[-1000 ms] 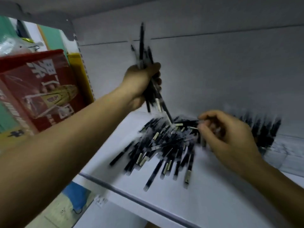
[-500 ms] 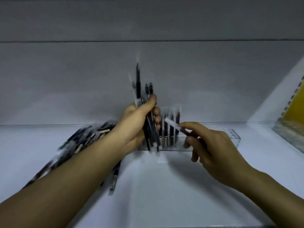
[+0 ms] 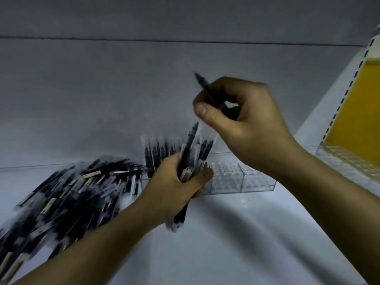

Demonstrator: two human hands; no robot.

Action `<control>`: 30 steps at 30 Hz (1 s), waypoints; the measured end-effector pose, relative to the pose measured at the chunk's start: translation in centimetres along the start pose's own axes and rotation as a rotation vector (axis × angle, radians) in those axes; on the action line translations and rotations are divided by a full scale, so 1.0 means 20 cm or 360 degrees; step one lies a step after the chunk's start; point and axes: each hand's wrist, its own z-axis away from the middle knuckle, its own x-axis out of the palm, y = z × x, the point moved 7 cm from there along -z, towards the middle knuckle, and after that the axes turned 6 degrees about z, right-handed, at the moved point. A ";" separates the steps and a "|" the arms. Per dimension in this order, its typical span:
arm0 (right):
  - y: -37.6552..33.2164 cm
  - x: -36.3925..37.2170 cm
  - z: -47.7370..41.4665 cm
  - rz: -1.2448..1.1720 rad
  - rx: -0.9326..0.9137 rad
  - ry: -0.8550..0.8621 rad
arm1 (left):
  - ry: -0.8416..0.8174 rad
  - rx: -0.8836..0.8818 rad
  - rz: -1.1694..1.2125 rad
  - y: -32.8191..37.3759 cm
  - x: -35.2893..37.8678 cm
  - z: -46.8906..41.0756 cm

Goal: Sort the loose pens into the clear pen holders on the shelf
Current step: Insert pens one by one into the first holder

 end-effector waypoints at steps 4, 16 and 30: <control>-0.01 0.12 -0.01 0.0106 -0.0201 -0.0317 | 0.0086 0.0057 0.0010 -0.01 -0.02 0.01; 0.43 0.25 0.08 -0.1072 0.0541 0.0231 | 0.0367 0.0035 0.0007 -0.13 -0.12 0.09; 0.46 0.22 0.15 -0.0801 0.0413 0.0334 | 0.0504 0.0000 0.0045 -0.16 -0.14 0.07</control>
